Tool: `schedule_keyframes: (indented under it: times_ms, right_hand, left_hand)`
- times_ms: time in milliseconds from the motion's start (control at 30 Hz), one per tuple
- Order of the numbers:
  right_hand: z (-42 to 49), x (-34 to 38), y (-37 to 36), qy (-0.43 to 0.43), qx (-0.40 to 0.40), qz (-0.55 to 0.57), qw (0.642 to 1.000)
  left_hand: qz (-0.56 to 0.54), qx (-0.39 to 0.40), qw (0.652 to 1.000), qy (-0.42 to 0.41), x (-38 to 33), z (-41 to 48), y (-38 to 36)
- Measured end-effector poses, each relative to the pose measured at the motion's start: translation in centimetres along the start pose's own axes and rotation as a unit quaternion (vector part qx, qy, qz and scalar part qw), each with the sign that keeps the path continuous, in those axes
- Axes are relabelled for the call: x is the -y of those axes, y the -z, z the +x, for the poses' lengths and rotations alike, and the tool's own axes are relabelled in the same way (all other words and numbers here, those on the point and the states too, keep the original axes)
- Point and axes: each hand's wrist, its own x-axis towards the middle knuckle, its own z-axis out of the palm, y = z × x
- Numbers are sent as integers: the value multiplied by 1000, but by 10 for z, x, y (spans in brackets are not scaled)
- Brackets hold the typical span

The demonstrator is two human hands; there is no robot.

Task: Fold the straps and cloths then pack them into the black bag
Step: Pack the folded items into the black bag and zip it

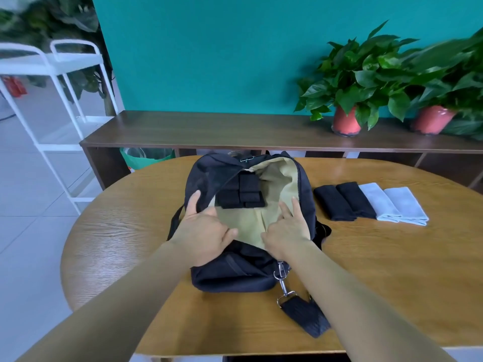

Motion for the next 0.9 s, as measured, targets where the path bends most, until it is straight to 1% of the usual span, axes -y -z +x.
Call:
schedule_keyframes:
  times_ms: [67, 133, 233, 300, 333, 400, 433, 467, 500, 567, 600, 633, 700, 733, 767, 833, 900]
  right_hand:
    - [-2, 0, -1, -6, 4, 3, 1000]
    - [-3, 0, -1, -13, -2, 12, 1000]
    - [-5, 0, 0, -18, -11, 18, 1000]
    - [-7, -2, 1, -18, -40, 20, 999]
    - [-10, -6, 2, -15, -65, 29, 997]
    - [-17, -15, 5, -1, -131, 65, 989]
    - [-21, -20, 6, 10, -173, 92, 981]
    - [-25, -26, 7, 20, -231, 117, 966]
    - [-28, -33, 6, 25, -304, 130, 944]
    - [-30, -47, -3, 9, -449, 160, 879]
    - [-31, -56, -9, -5, -496, 176, 850]
    - [-34, -66, -14, -20, -507, 188, 841]
    - [-37, -84, -31, -54, -494, 196, 846]
    - [-36, -92, -43, -70, -479, 194, 853]
    - [-34, -100, -56, -87, -448, 194, 868]
    - [-28, -111, -79, -112, -341, 199, 912]
    - [-21, -119, -93, -124, -253, 192, 940]
  left_hand:
    - [24, 4, 1000, 10, 5, -6, -5]
    - [48, 9, 999, 3, 8, -8, -7]
    - [44, 38, 998, 14, 8, -6, -4]
    - [38, 25, 999, 10, 6, -5, 2]
    - [38, 7, 999, 3, 5, -4, 4]
    - [27, -33, 999, -13, -1, -1, 11]
    - [16, -45, 999, -19, -6, 1, 15]
    - [6, -51, 998, -25, -11, 5, 18]
    - [-4, -59, 998, -32, -18, 9, 22]
    - [-13, -84, 996, -41, -33, 18, 29]
    - [-12, -97, 994, -45, -41, 24, 32]
    - [-9, -115, 992, -47, -50, 30, 35]
    - [-10, -151, 987, -52, -68, 43, 40]
    - [-19, -153, 986, -56, -78, 49, 44]
    - [-28, -154, 986, -63, -87, 55, 48]
    - [-31, -153, 985, -76, -104, 67, 53]
    - [-27, -145, 985, -88, -117, 77, 54]
